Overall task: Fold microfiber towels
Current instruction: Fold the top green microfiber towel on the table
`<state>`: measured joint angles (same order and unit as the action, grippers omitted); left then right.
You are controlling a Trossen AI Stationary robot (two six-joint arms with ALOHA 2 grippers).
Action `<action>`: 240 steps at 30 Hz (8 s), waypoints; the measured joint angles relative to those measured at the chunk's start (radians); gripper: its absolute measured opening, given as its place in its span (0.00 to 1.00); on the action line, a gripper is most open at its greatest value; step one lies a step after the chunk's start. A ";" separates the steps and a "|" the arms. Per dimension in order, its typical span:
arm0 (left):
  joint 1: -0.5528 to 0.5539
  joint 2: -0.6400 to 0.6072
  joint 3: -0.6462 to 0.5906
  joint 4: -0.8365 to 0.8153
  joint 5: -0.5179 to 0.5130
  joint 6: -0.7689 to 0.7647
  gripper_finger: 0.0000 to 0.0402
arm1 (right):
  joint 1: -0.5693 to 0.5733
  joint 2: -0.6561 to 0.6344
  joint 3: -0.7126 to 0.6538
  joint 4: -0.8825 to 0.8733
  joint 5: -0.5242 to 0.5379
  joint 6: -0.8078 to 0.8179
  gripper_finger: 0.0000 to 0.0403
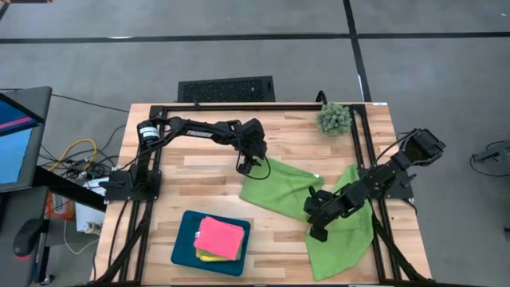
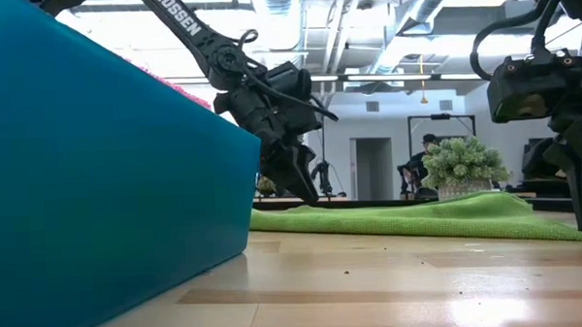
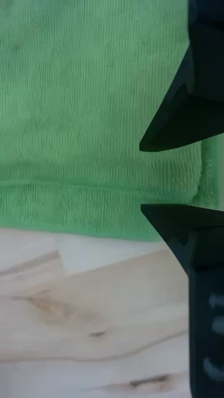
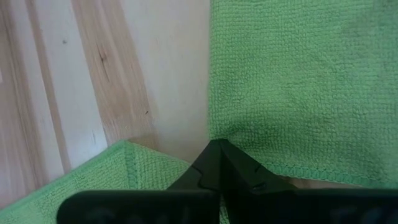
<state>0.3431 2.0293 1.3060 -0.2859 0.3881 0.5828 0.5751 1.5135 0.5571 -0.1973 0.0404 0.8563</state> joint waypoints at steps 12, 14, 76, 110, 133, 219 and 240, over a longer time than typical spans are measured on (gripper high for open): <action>0.005 0.030 -0.002 0.015 -0.013 0.007 0.35 | 0.000 0.000 0.000 0.000 0.008 -0.017 0.08; 0.001 0.037 -0.004 0.008 -0.023 0.007 0.35 | 0.000 0.000 0.000 0.000 0.008 -0.017 0.08; 0.025 0.048 0.105 0.017 -0.220 -0.060 0.05 | 0.000 -0.145 0.006 -0.117 0.067 0.086 0.09; 0.017 -0.146 0.008 -0.124 0.087 -0.339 0.02 | -0.311 -0.147 0.009 0.057 0.221 0.010 0.02; -0.173 -0.152 -0.313 0.118 -0.120 -0.341 0.00 | -0.081 0.107 0.013 0.225 0.273 0.250 0.05; -0.129 -0.311 -0.568 0.203 -0.095 -0.001 0.45 | -0.014 0.229 0.192 0.083 0.273 -0.098 0.45; -0.143 -0.335 -0.540 0.103 -0.125 -0.138 0.01 | 0.000 0.272 0.365 -0.180 0.230 -0.015 0.03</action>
<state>0.1997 1.6941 0.7657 -0.1831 0.2633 0.4453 0.5751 1.7854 0.9219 -0.3771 0.2700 0.8417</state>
